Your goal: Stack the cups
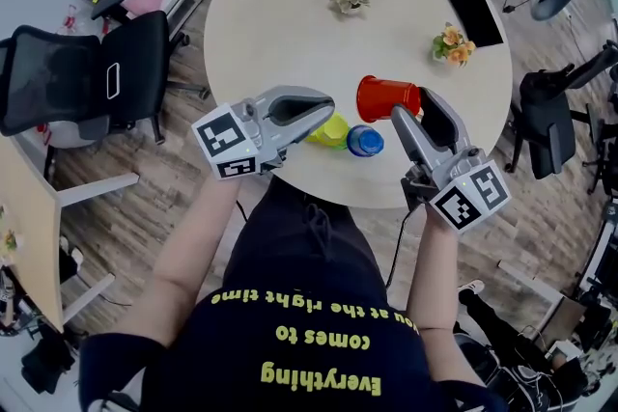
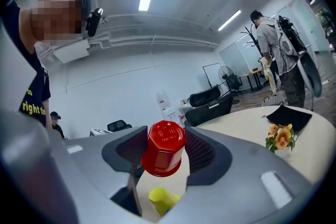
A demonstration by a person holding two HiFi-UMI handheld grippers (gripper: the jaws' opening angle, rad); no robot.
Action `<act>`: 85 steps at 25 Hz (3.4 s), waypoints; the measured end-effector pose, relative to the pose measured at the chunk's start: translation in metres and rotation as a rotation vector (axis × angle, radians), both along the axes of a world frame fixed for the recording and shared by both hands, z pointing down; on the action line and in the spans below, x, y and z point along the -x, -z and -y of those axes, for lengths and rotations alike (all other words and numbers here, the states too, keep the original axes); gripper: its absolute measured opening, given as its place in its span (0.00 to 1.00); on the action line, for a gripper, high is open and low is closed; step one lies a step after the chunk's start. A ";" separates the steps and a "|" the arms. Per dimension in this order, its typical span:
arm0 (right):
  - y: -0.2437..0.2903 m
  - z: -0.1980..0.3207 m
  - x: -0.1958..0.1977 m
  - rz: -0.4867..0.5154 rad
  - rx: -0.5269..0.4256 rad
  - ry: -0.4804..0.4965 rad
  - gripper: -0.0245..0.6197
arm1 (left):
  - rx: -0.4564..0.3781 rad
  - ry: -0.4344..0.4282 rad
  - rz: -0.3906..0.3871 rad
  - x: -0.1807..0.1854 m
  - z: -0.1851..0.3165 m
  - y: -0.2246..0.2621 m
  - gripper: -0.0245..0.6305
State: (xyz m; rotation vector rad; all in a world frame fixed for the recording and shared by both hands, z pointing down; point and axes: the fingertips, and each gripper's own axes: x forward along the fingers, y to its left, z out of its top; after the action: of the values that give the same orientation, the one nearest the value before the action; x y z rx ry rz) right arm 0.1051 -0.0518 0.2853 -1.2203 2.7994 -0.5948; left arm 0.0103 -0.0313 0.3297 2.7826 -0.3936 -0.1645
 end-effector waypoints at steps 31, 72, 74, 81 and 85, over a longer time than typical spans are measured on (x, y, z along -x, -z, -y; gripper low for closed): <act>-0.091 -0.040 0.052 -0.612 -0.042 0.096 0.40 | 0.039 0.418 0.232 0.084 0.022 -0.056 0.04; -0.029 -0.027 0.027 -0.399 -0.110 -0.038 0.24 | -0.050 0.469 0.250 0.083 0.028 -0.028 0.04; -0.021 -0.025 0.020 -0.357 -0.118 -0.079 0.17 | -0.067 0.485 0.246 0.085 0.029 -0.020 0.04; -0.008 -0.024 -0.002 -0.319 -0.152 -0.180 0.06 | -0.097 0.527 0.215 0.089 0.034 0.007 0.04; -0.003 -0.024 -0.010 -0.302 -0.155 -0.211 0.06 | -0.112 0.563 0.219 0.092 0.036 0.021 0.04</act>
State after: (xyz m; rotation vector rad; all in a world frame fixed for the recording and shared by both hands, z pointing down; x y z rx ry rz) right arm 0.1151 -0.0277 0.2884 -1.6651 2.8216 -0.1903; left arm -0.0819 -0.0677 0.3089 2.7273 -1.2515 -0.0082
